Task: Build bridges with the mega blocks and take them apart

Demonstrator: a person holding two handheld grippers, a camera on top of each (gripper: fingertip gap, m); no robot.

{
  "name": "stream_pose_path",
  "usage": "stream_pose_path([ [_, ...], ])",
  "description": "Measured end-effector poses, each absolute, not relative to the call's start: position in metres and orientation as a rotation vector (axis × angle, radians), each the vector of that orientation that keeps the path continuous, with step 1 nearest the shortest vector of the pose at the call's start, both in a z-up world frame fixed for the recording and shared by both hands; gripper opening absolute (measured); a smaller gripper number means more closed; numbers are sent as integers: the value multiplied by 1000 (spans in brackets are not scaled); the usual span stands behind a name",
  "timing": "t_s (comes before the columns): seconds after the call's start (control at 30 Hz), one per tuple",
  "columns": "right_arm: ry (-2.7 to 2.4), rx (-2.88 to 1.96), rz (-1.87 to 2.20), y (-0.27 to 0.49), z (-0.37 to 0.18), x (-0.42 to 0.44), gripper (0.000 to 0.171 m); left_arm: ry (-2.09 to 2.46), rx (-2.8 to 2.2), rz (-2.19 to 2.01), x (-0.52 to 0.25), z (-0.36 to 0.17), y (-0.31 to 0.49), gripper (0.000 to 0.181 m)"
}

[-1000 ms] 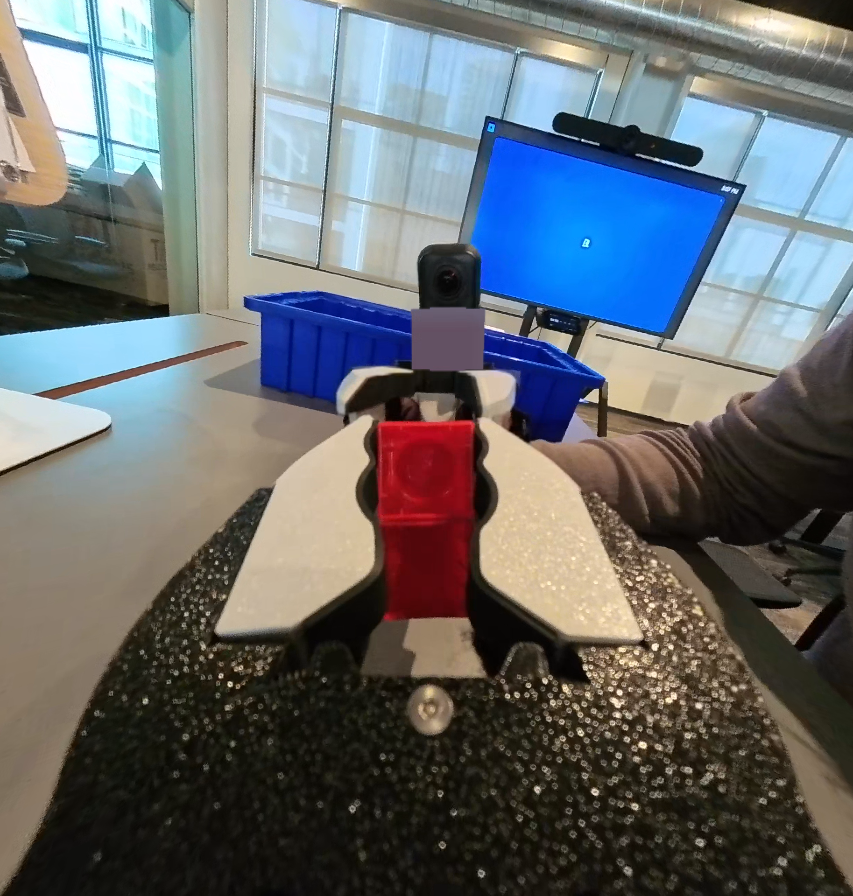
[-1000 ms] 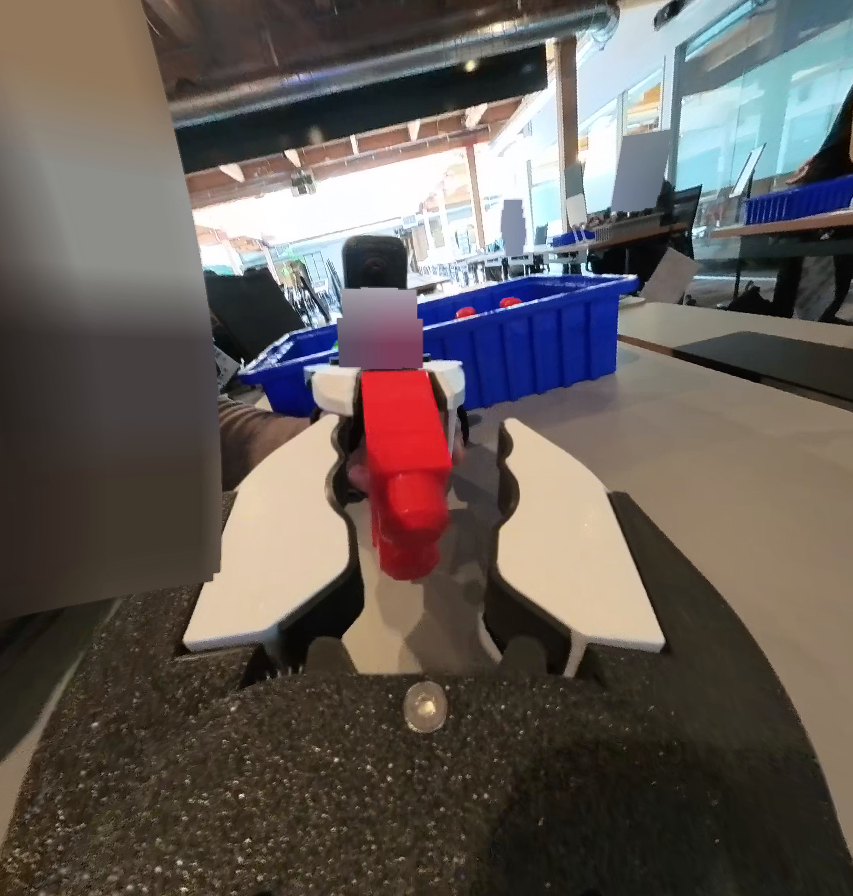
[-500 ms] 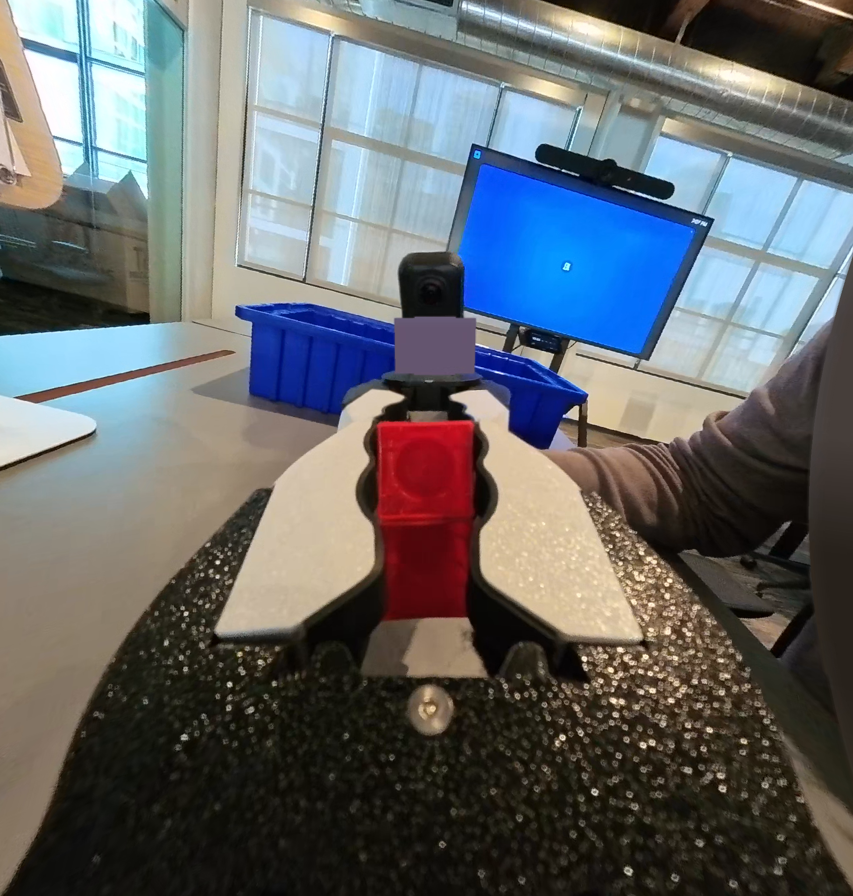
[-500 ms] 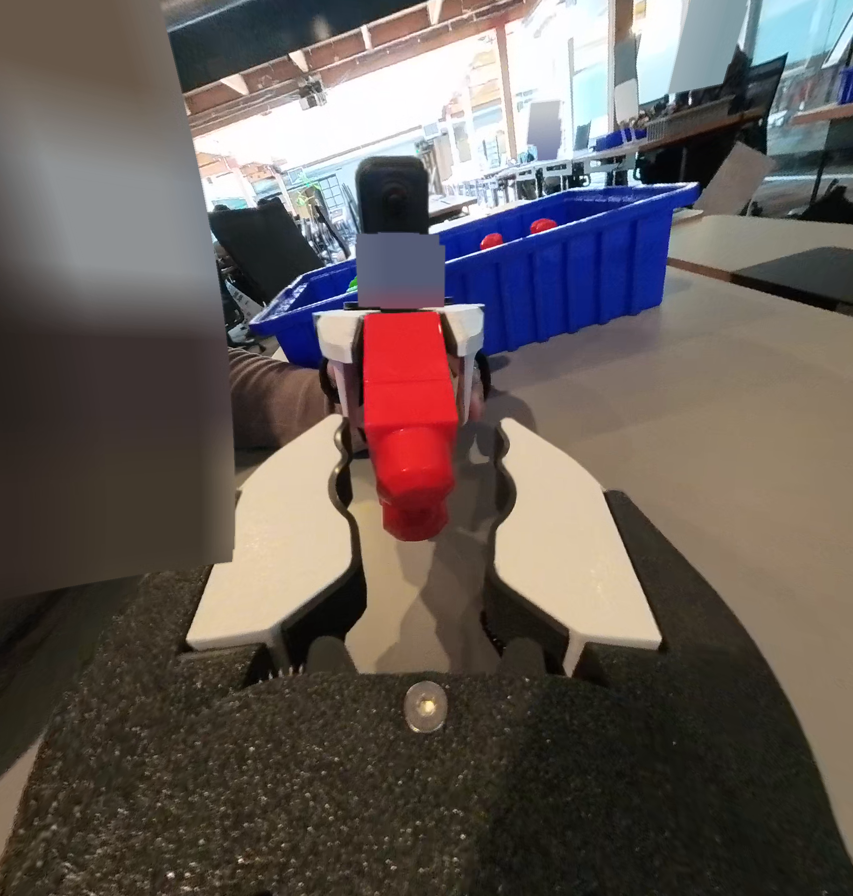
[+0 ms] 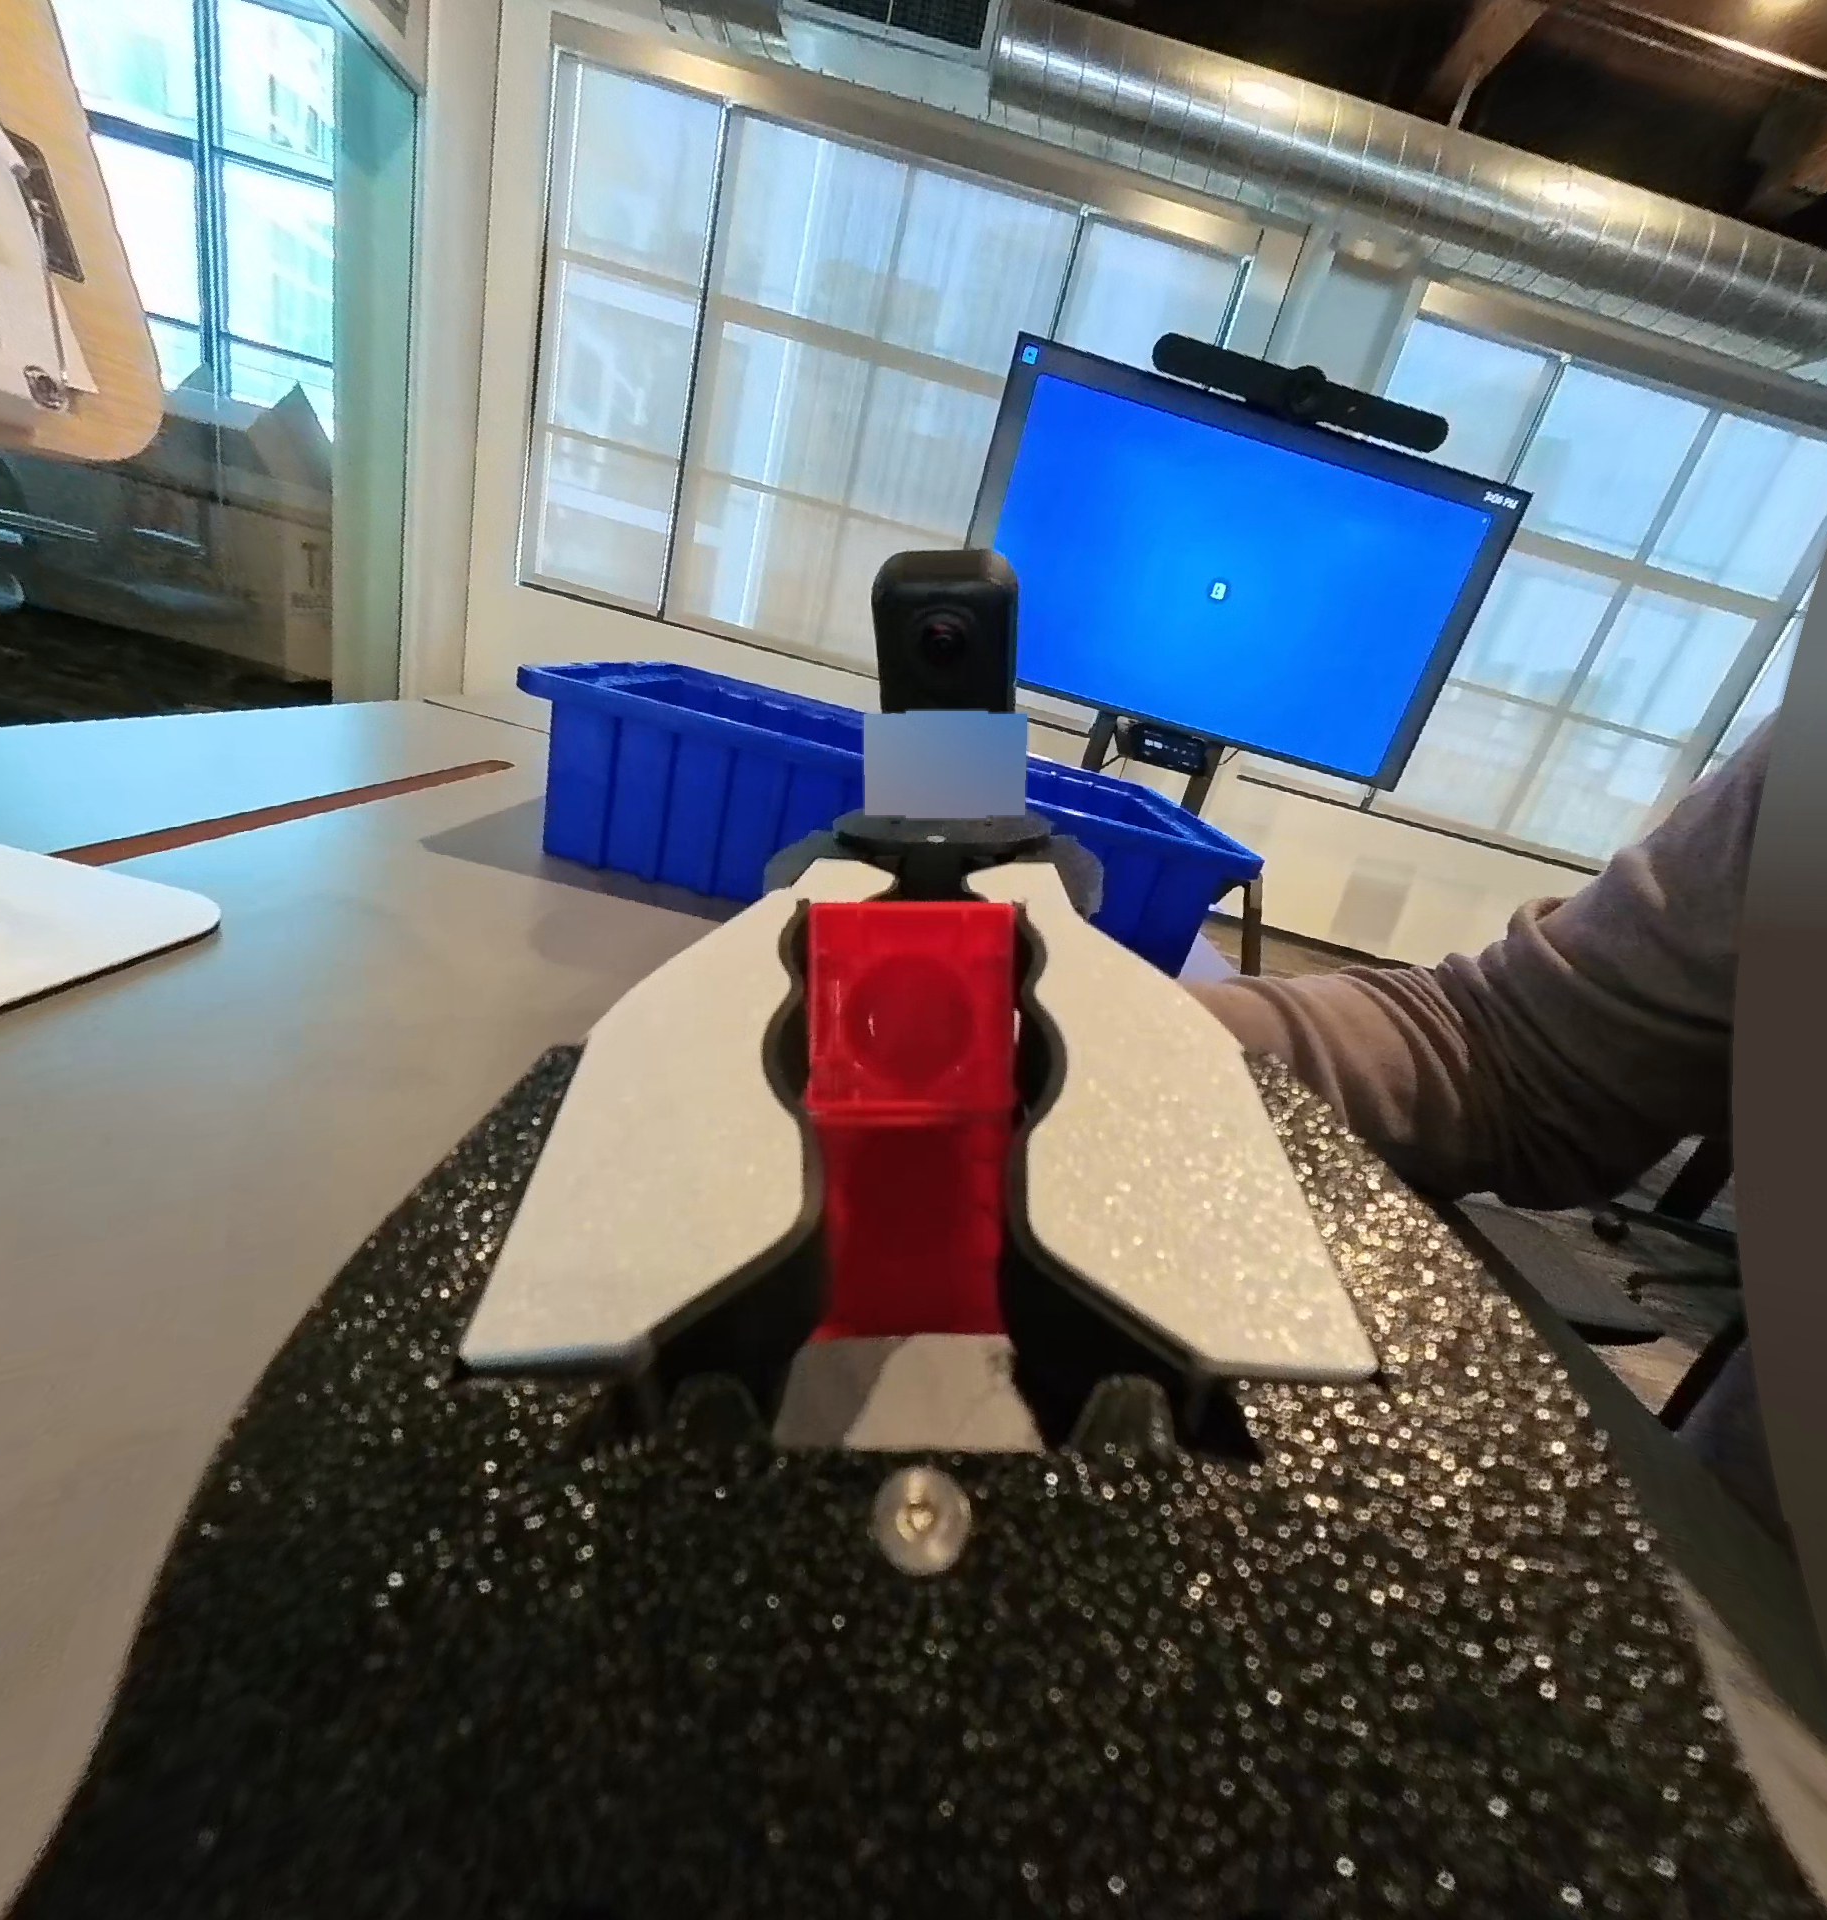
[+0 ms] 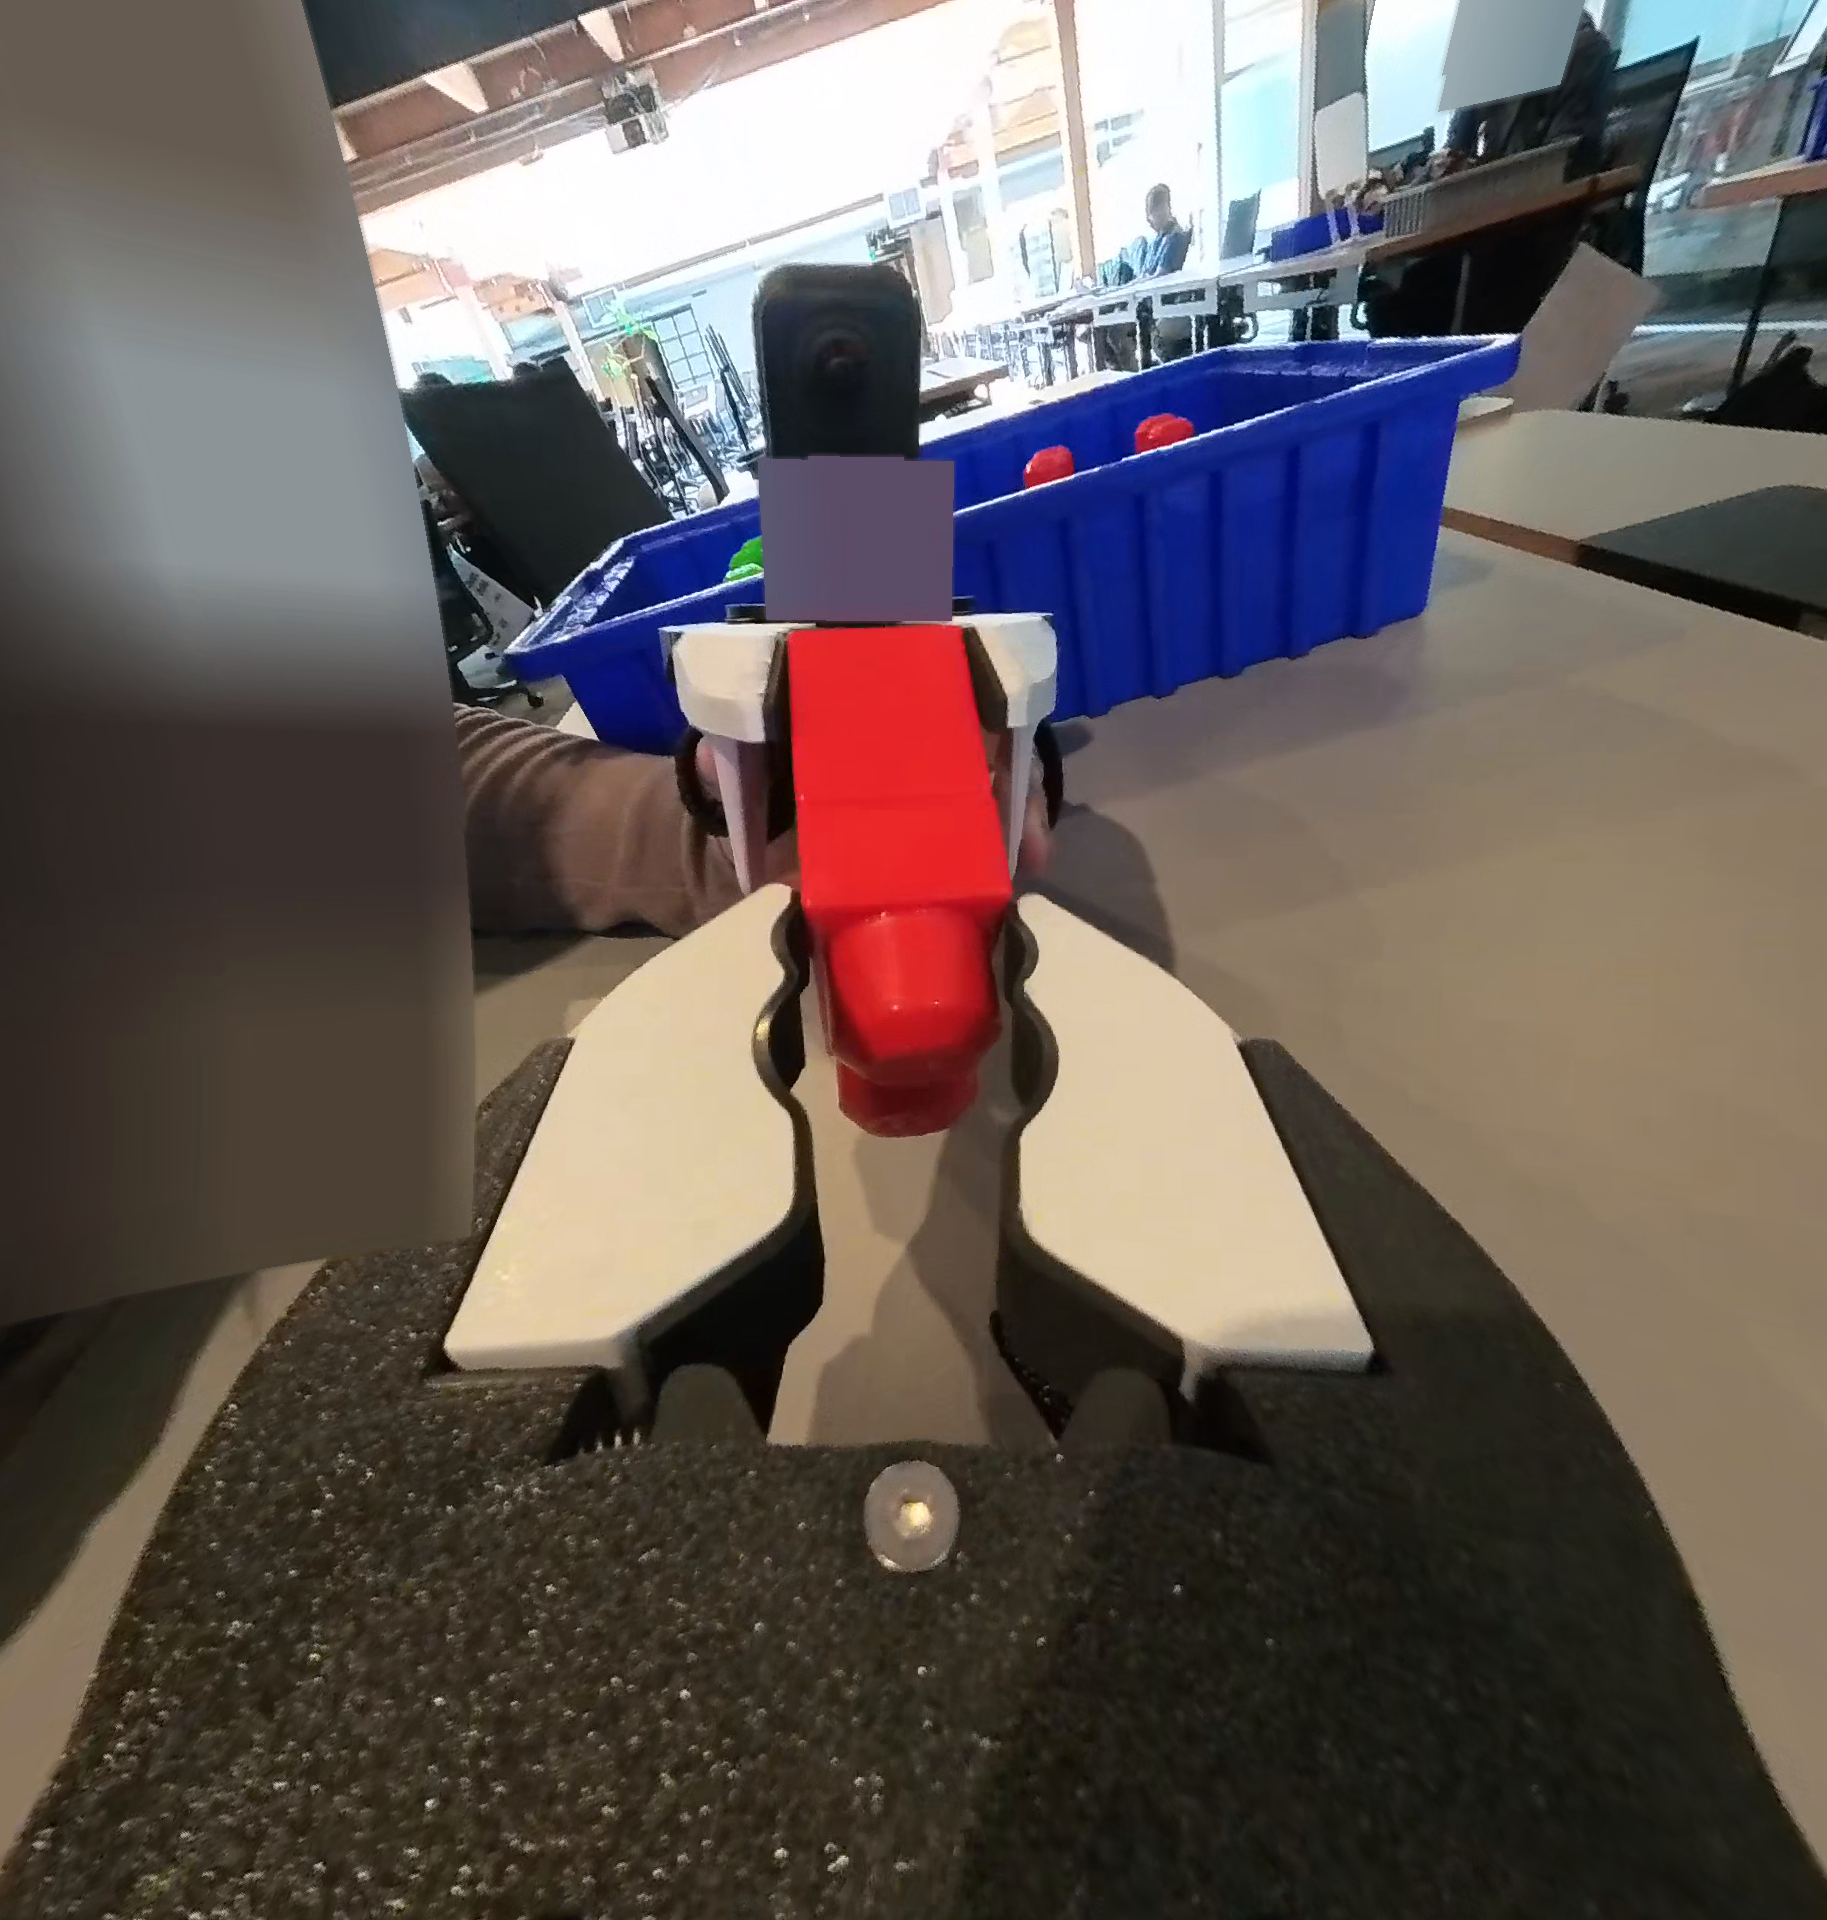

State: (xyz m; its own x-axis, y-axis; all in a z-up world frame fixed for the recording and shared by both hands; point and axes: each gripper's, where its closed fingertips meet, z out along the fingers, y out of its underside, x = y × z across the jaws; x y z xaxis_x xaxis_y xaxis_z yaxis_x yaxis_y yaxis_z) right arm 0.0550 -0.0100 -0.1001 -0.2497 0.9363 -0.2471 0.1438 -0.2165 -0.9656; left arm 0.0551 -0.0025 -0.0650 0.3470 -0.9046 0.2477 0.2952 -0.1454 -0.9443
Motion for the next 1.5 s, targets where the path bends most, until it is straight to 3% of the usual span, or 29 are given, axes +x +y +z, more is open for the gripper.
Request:
stream_pose_path([
  [0.73, -1299, -1415, 1241, 7, -93, 51, 35, 574, -1266, -942, 44, -59, 8, 35],
  [1.0, -1483, -1322, 1434, -15, -87, 75, 34, 599, -1192, -1265, 49, -50, -12, 36],
  [1.23, -1620, -1530, 1055, 5, -130, 82, 34, 622, -1204, -1146, 51, -55, -8, 36],
  [1.4, -1682, -1512, 1021, -1, -144, 75, 35, 650, -1202, -1105, 54, -57, -9, 35],
  [1.43, -1686, -1490, 1029, -1, -143, 76, 36, 644, -1199, -1111, 54, -56, -9, 35],
  [1.5, -1633, -1450, 1069, 0, -131, 75, 59, 639, -1194, -1121, 53, -56, -9, 35],
])
